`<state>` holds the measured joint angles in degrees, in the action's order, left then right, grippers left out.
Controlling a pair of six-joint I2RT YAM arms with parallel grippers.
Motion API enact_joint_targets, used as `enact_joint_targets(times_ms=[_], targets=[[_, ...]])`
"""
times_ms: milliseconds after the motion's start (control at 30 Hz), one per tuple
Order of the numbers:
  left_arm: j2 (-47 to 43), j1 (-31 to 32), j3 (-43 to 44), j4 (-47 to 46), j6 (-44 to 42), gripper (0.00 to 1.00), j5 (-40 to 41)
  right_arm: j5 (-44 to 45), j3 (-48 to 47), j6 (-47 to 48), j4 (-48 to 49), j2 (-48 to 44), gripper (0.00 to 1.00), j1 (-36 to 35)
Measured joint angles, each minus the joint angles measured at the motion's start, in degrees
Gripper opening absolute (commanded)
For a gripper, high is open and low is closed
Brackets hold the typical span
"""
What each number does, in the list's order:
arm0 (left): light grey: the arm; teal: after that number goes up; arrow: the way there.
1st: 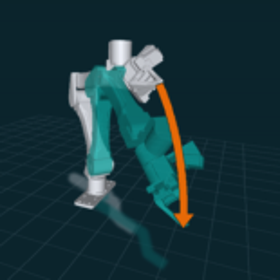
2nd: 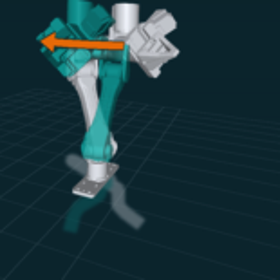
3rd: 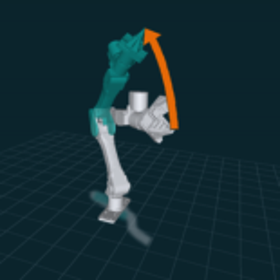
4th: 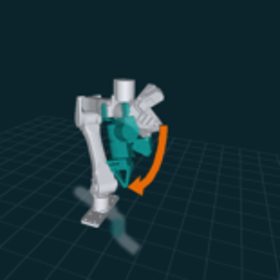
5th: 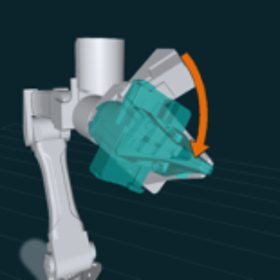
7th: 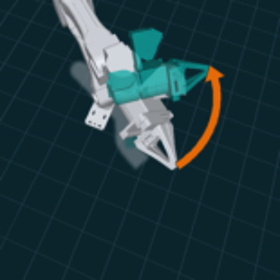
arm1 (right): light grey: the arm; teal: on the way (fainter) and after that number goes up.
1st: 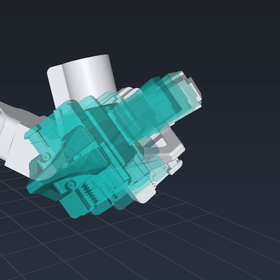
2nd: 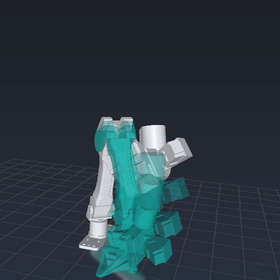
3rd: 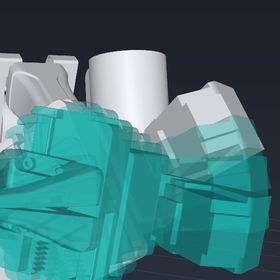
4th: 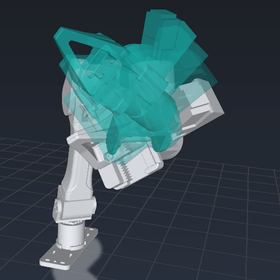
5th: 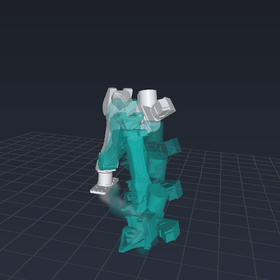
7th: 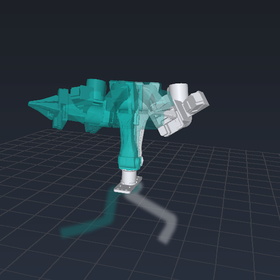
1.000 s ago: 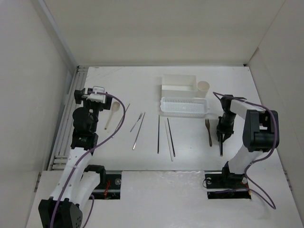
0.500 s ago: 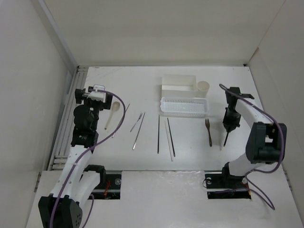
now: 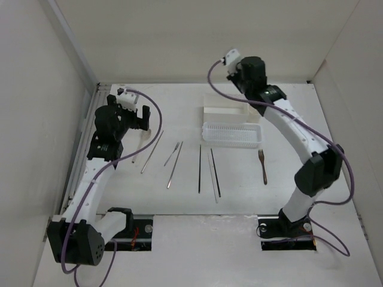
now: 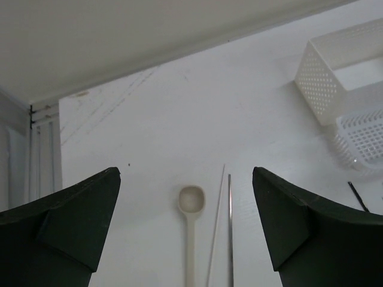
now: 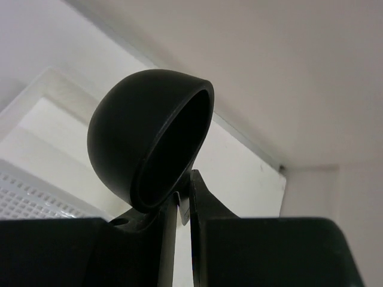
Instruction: Sort the eating utensils into containers
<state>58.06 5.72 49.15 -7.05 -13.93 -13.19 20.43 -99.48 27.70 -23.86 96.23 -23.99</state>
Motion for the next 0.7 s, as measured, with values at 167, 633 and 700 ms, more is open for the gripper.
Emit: enact_joint_targets(times_ms=[167, 633, 700], targets=[[6.54, -2.14, 2.99, 4.72, 2.54, 0.87, -0.59, -7.3, -0.79, 12.55, 3.48, 11.28, 0.0, -2.86], [11.98, -4.85, -0.31, 3.96, 0.31, 0.91, 0.37, -10.69, -2.97, 22.53, 2.32, 21.2, 0.2, -2.25], [12.74, -4.83, -1.75, 4.11, -0.37, 0.92, 0.02, -10.56, -2.71, 22.73, 2.47, 21.2, 0.25, -2.36]])
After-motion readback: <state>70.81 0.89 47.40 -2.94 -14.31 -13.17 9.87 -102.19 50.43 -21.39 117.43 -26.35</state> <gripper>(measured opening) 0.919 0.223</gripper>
